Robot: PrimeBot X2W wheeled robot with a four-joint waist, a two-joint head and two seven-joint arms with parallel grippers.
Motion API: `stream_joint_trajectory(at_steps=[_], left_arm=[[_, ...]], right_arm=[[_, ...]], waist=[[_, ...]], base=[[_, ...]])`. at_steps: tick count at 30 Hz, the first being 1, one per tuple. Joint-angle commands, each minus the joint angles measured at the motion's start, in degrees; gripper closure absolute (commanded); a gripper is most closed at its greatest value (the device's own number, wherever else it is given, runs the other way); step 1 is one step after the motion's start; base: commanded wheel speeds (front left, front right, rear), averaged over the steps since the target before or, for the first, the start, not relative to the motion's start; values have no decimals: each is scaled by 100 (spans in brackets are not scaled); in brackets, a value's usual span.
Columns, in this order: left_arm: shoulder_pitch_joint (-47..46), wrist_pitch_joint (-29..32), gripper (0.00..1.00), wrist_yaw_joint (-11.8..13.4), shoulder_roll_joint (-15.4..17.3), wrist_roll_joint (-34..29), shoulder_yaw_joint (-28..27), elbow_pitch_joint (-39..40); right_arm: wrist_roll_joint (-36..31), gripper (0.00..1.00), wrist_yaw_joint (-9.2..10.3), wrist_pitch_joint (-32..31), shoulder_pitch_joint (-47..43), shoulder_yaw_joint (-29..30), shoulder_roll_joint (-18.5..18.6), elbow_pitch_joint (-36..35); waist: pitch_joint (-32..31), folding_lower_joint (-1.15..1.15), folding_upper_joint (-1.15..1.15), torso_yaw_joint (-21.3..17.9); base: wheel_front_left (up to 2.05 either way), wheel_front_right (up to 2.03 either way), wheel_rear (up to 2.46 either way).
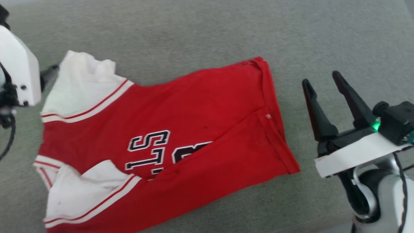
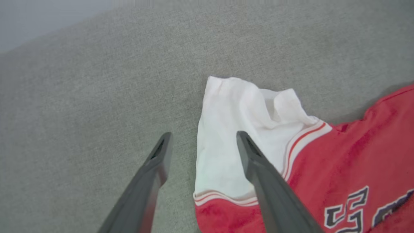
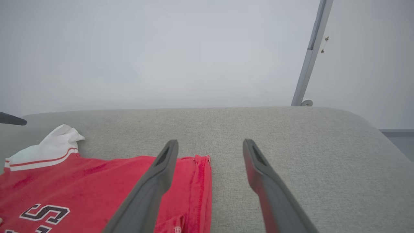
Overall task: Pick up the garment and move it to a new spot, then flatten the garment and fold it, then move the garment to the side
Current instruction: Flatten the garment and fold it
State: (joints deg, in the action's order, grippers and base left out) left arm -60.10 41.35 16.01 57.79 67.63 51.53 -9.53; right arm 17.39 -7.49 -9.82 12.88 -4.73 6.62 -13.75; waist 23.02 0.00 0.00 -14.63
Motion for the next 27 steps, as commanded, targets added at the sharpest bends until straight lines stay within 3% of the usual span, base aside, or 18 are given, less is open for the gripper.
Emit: stream_joint_trajectory(at_steps=[1, 8, 15, 16, 17, 27], left_arm=[[-87, -1, 0, -25, -30, 14, -6, -74], [-558, 211, 0, -496, -515, -144, 138, -1426], [-636, 611, 0, -640, -1001, -121, 387, -2544], [-602, 710, 4, -709, -1081, -89, 444, -2646], [-610, 744, 100, -749, -1154, -74, 470, -2738], [-1169, 454, 100, -1262, -1853, -258, 525, -3238]], right_arm=[[-30, 0, -1, 72, 74, -10, -38, 36], [-48, 0, -1, 565, 426, -330, -199, 488], [219, 0, 0, 142, 725, -576, -95, 875], [296, 0, 0, 16, 796, -558, -91, 983], [319, 0, 0, -121, 882, -584, -42, 1062], [467, 0, -1, -1816, 2252, -811, 387, 2333]], waist=[[111, 0, 0, -152], [303, 0, 0, -424], [416, 0, 0, -456], [429, 0, 0, -448], [444, 0, 0, -430], [489, 0, 0, 21]], base=[[0, 0, 0], [0, 0, 0], [0, 0, 0], [0, 0, 0], [0, 0, 0], [0, 0, 0]])
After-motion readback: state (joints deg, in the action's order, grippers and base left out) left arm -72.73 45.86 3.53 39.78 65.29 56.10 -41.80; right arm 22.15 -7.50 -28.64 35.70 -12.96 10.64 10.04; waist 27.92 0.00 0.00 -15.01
